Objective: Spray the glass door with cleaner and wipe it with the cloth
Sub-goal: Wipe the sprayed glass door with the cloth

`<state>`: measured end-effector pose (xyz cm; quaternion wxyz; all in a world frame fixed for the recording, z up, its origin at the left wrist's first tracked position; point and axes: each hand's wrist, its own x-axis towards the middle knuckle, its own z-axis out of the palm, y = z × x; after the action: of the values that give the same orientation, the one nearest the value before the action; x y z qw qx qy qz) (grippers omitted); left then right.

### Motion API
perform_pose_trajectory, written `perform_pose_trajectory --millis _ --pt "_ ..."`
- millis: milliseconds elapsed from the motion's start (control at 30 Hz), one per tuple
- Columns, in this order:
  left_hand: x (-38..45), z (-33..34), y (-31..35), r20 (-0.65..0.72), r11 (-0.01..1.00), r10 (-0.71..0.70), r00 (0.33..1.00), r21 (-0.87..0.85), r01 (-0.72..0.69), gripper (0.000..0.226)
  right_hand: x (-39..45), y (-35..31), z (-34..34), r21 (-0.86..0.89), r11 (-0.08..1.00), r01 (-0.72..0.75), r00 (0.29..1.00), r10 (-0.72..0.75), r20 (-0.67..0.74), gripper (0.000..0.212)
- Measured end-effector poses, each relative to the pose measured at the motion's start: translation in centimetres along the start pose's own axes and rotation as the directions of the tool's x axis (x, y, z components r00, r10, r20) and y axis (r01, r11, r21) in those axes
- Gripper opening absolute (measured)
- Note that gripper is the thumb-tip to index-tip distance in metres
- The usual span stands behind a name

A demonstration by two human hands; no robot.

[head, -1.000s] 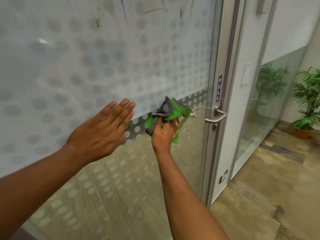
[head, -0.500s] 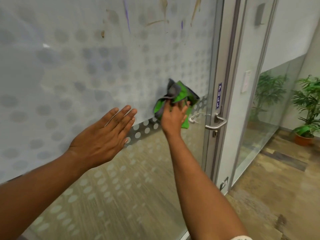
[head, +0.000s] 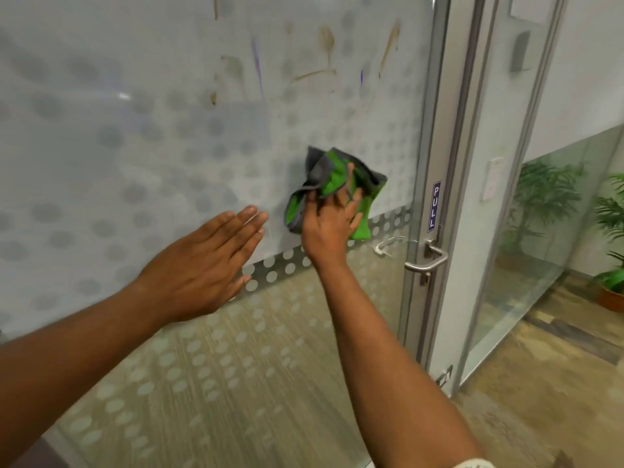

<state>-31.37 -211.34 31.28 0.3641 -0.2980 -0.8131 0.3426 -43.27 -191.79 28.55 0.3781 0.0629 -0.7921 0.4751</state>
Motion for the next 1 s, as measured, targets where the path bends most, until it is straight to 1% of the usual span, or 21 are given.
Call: perform_pose_trajectory --millis 67,133,200,267,300,333,400,433,467,500,533,600,633,667,700,767,833,900,933,967,1000 --pt "0.3 -0.7 -0.7 0.0 1.0 -0.014 1.0 0.009 0.014 0.075 1.0 1.1 -0.7 0.069 0.988 -0.136 0.991 0.137 -0.008 0.055" --pt "0.5 -1.3 -1.3 -0.002 0.999 -0.015 1.0 0.03 0.015 0.076 -0.2 2.2 -0.6 0.132 0.962 -0.24 0.969 0.245 -0.022 0.052" --pt "0.5 -1.8 -1.8 -0.005 0.998 -0.011 1.0 0.058 0.011 0.077 -2.9 2.5 0.1 0.136 0.958 -0.251 0.967 0.256 -0.016 0.057" --pt "0.6 -2.5 -2.5 -0.009 0.996 -0.015 1.0 0.085 0.016 0.077 -5.5 1.8 0.8 0.062 0.98 -0.191 0.981 0.188 0.041 0.069" --pt "0.6 -3.0 -2.9 -0.011 0.995 -0.017 1.0 0.096 0.018 0.077 -6.0 1.1 1.0 0.028 0.989 -0.144 0.987 0.142 0.075 0.071" --pt "0.7 -3.4 -3.4 -0.016 0.994 -0.018 1.0 0.105 0.019 0.077 -6.1 0.1 0.9 0.004 0.997 -0.079 0.992 0.078 0.101 0.069" --pt "0.8 -4.3 -4.5 -0.041 0.992 -0.018 0.999 0.125 0.023 0.077 -4.4 -2.0 -0.4 -0.004 0.997 0.077 0.99 -0.076 0.118 0.053" --pt "0.8 -4.8 -5.2 -0.059 0.99 -0.024 0.998 0.137 0.031 0.077 -2.8 -2.5 -1.0 0.002 0.991 0.133 0.987 -0.133 0.087 0.048" --pt "0.8 -5.2 -5.9 -0.073 0.988 -0.034 0.997 0.147 0.044 0.077 -0.9 -2.6 -1.7 0.018 0.99 0.137 0.989 -0.137 0.045 0.05" --pt "0.7 -5.4 -6.5 -0.079 0.986 -0.046 0.996 0.156 0.058 0.077 1.1 -2.3 -2.5 0.054 0.996 0.066 0.998 -0.067 0.007 0.053" --pt "0.6 -5.7 -7.3 -0.077 0.983 -0.062 0.995 0.167 0.074 0.077 2.8 -1.8 -2.9 0.102 0.994 -0.046 0.998 0.05 -0.035 0.054" --pt "0.3 -6.0 -8.2 -0.066 0.979 -0.086 0.994 0.182 0.097 0.078 3.9 -0.4 -2.9 0.16 0.95 -0.267 0.956 0.282 -0.083 0.05" --pt "0.1 -6.1 -8.5 -0.061 0.976 -0.094 0.994 0.193 0.104 0.078 3.2 -0.3 -2.2 0.163 0.937 -0.308 0.943 0.324 -0.079 0.051" --pt "-0.1 -6.2 -8.6 -0.057 0.973 -0.098 0.994 0.204 0.108 0.078 1.8 -0.4 -1.3 0.153 0.945 -0.29 0.95 0.304 -0.073 0.055" --pt "-0.1 -6.2 -8.7 -0.052 0.971 -0.104 0.993 0.211 0.112 0.078 0.1 -1.0 -0.5 0.138 0.962 -0.237 0.967 0.248 -0.065 0.059" --pt "0.0 -6.3 -8.6 -0.058 0.968 -0.135 0.989 0.205 0.144 0.079 -3.4 -2.7 0.9 0.073 0.994 -0.076 0.997 0.078 -0.019 0.064" --pt "0.5 -6.7 -8.8 -0.066 0.967 -0.161 0.985 0.187 0.17 0.08 -4.6 -4.7 1.3 0.026 0.993 0.116 0.993 -0.117 0.03 0.054" --pt "0.9 -7.3 -9.6 -0.066 0.966 -0.162 0.985 0.193 0.172 0.081 -3.1 -6.8 0.6 0.021 0.963 0.269 0.962 -0.27 0.048 0.048" --pt "1.2 -7.6 -10.2 -0.073 0.963 -0.163 0.984 0.207 0.175 0.081 -1.9 -7.6 -0.1 0.014 0.95 0.313 0.949 -0.313 0.037 0.049" --pt "1.4 -8.0 -10.9 -0.086 0.957 -0.168 0.982 0.223 0.184 0.082 -0.3 -8.2 -0.7 0.012 0.947 0.321 0.947 -0.321 0.008 0.052" --pt "1.5 -8.3 -11.6 -0.099 0.951 -0.178 0.979 0.239 0.198 0.082 1.3 -8.4 -1.1 0.021 0.958 0.286 0.958 -0.286 -0.033 0.055"
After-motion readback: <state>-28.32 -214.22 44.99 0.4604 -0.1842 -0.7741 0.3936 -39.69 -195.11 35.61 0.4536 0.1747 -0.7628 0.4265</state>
